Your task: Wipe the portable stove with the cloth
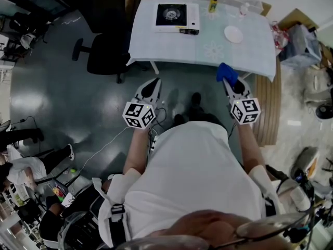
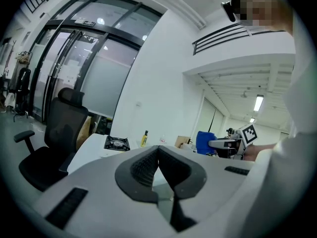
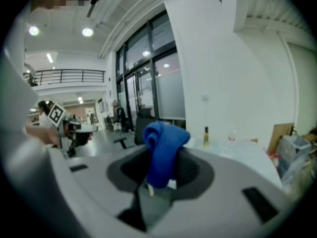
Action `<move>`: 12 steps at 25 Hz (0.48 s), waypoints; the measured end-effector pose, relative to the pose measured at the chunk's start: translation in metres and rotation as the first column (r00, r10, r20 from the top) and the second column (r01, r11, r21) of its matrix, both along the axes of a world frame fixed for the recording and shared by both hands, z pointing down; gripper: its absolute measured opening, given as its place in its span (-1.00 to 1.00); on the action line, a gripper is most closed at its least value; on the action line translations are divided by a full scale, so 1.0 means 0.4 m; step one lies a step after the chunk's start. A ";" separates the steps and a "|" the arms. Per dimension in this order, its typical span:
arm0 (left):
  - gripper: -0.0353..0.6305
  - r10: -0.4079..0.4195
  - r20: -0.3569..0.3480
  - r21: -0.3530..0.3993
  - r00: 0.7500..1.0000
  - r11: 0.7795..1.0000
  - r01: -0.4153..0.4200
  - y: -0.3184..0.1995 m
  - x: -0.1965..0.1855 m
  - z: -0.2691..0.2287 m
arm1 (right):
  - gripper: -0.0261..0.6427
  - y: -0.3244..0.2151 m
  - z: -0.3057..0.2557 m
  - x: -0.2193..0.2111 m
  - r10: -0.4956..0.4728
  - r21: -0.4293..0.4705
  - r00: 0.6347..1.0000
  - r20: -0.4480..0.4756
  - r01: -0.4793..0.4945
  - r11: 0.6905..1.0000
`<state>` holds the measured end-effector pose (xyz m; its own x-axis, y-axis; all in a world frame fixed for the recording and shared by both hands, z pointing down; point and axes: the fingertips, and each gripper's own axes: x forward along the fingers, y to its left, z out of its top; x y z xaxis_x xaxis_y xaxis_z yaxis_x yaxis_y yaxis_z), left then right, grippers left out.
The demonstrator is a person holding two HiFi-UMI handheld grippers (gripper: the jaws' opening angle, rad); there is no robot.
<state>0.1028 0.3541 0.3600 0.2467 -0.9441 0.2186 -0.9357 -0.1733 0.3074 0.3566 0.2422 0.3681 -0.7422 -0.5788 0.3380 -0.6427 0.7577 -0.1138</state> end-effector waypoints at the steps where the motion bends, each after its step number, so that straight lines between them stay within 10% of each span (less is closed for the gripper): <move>1: -0.80 -0.002 0.002 -0.002 1.000 1.000 0.002 -0.012 -0.003 0.004 | -0.52 -0.014 0.005 -0.007 -0.006 -0.002 1.000 0.000 0.006 1.000; 12: -0.80 -0.044 0.017 -0.022 0.999 0.999 0.044 -0.183 -0.031 0.016 | -0.52 -0.219 0.048 -0.059 -0.056 -0.031 0.998 -0.002 0.055 0.998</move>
